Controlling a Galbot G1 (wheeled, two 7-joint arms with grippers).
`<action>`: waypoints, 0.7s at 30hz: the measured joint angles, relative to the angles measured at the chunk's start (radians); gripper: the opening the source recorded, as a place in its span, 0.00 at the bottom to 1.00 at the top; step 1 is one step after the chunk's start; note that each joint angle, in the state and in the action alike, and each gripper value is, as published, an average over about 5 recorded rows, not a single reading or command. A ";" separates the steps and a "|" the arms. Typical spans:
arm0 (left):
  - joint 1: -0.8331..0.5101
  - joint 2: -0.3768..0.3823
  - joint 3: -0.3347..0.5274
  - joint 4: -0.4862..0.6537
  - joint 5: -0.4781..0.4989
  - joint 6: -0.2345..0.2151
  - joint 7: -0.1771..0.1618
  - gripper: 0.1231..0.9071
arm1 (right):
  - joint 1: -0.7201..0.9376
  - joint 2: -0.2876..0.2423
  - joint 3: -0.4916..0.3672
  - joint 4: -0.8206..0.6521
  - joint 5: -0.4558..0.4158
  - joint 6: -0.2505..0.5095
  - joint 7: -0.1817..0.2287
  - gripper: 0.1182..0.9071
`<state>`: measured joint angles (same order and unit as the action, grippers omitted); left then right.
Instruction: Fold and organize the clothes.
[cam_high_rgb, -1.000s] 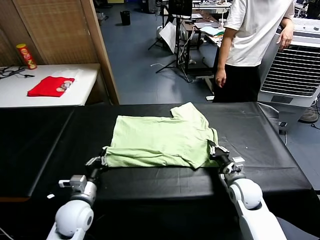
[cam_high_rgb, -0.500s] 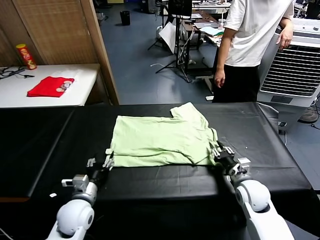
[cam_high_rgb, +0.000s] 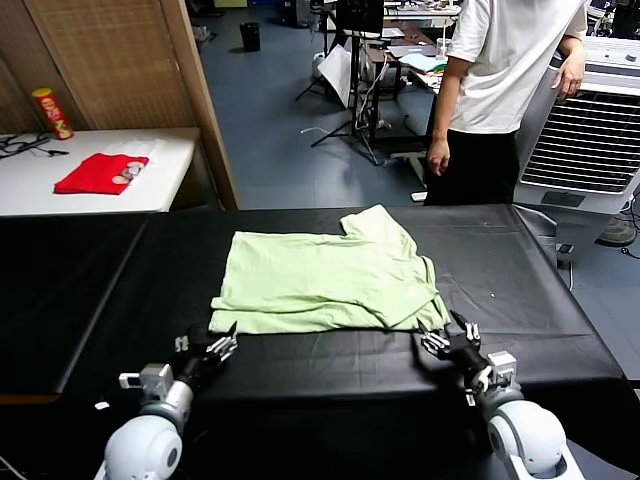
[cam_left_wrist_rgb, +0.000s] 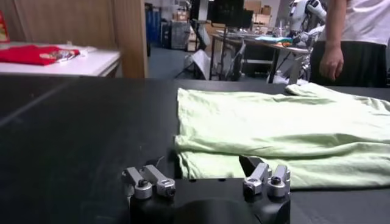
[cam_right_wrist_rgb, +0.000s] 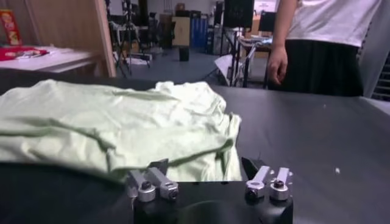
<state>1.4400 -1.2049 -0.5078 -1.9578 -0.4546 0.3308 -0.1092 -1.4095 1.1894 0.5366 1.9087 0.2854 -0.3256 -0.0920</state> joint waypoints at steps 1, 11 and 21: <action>-0.001 0.000 0.000 0.003 -0.003 0.000 0.002 0.74 | 0.000 0.000 0.000 0.001 -0.001 0.000 0.000 0.28; 0.001 0.005 0.000 0.009 0.002 0.002 -0.002 0.08 | -0.026 -0.031 0.012 0.057 0.025 -0.068 0.028 0.01; 0.089 0.062 -0.027 -0.080 0.058 0.028 -0.024 0.01 | -0.149 -0.066 0.040 0.191 0.056 -0.187 0.087 0.01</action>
<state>1.5292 -1.1433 -0.5344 -2.0381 -0.3967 0.3585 -0.1327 -1.5588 1.1234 0.5767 2.0995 0.3414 -0.5129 -0.0049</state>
